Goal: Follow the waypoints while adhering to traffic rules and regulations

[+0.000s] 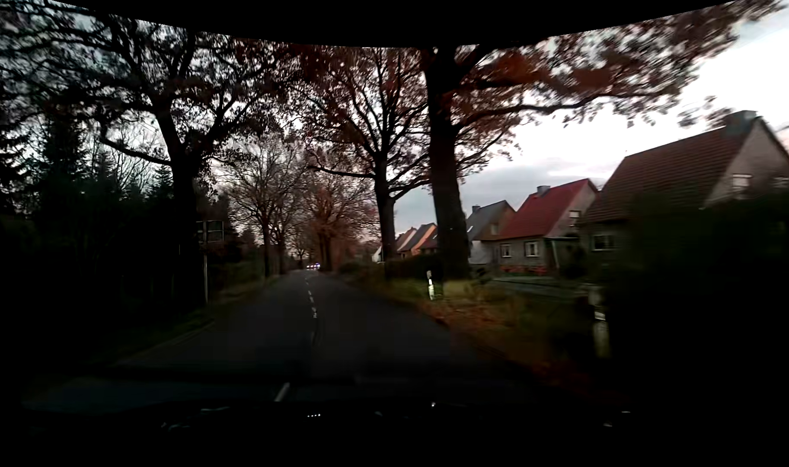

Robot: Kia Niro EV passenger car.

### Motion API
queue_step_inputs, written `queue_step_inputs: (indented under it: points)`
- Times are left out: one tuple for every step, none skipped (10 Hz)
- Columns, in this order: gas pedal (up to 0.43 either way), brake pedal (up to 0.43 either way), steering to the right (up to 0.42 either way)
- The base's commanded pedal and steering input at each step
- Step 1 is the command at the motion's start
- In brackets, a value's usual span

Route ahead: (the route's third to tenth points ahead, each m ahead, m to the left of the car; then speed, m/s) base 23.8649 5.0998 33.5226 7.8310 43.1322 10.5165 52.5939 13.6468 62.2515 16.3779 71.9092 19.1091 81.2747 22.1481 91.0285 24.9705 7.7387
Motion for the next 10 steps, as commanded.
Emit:
queue_step_inputs:
  points:
    - [0.087,0.000,-0.109]
    - [0.087,0.000,-0.109]
    - [0.087,0.000,-0.109]
    - [0.087,0.000,-0.109]
    - [0.087,0.000,-0.108]
    - [0.087,0.000,-0.103]
    - [0.087,0.000,-0.098]
    - [0.087,0.000,-0.090]
    - [0.098,0.000,-0.085]
    - [0.098,0.000,-0.080]
